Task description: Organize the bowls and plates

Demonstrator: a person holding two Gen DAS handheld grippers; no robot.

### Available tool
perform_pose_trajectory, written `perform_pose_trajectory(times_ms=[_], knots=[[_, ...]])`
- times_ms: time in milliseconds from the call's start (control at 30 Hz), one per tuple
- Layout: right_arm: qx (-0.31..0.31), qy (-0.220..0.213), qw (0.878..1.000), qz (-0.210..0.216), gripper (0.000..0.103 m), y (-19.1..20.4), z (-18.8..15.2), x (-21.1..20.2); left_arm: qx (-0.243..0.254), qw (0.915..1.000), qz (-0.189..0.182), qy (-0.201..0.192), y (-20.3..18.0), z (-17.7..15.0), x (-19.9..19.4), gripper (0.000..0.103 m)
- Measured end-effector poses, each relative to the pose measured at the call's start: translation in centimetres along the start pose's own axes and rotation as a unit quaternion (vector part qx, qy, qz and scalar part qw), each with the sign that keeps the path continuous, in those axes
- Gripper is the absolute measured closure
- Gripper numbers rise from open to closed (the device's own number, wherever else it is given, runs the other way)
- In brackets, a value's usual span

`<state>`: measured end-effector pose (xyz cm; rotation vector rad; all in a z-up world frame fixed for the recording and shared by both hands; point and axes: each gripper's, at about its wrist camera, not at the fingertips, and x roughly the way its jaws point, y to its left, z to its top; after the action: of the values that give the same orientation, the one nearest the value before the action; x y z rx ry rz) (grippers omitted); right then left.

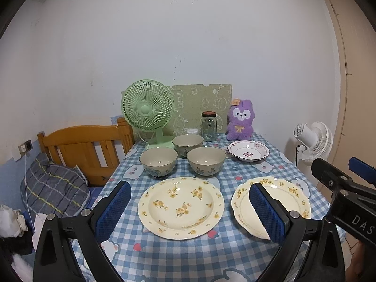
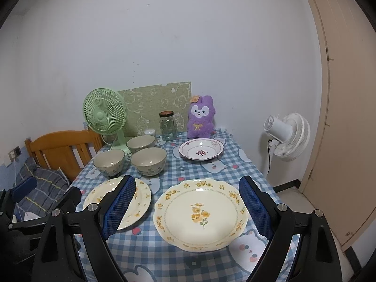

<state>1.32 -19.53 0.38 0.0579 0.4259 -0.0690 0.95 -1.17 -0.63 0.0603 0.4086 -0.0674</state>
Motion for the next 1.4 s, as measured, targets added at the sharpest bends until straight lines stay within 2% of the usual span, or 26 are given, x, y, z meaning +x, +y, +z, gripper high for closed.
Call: perform_pose_trajectory(times_ms=[367, 600, 1300, 1400], knots=[[-0.004, -0.004, 1.000, -0.001, 0.012, -0.05, 0.27, 0.12, -0.012, 0.9999, -0.005, 0.005, 0.33, 0.03, 0.64, 0.002], [-0.005, -0.009, 1.000, 0.014, 0.012, 0.22, 0.69, 0.37, -0.015, 0.9998, -0.009, 0.004, 0.27, 0.08, 0.69, 0.002], [0.003, -0.008, 1.000, 0.008, 0.012, 0.03, 0.66, 0.78, -0.012, 0.9998, -0.017, 0.004, -0.09, 0.02, 0.76, 0.002], [0.001, -0.007, 1.000, 0.004, 0.012, -0.03, 0.62, 0.89, -0.010, 0.9998, -0.019, 0.004, -0.24, 0.02, 0.90, 0.004]])
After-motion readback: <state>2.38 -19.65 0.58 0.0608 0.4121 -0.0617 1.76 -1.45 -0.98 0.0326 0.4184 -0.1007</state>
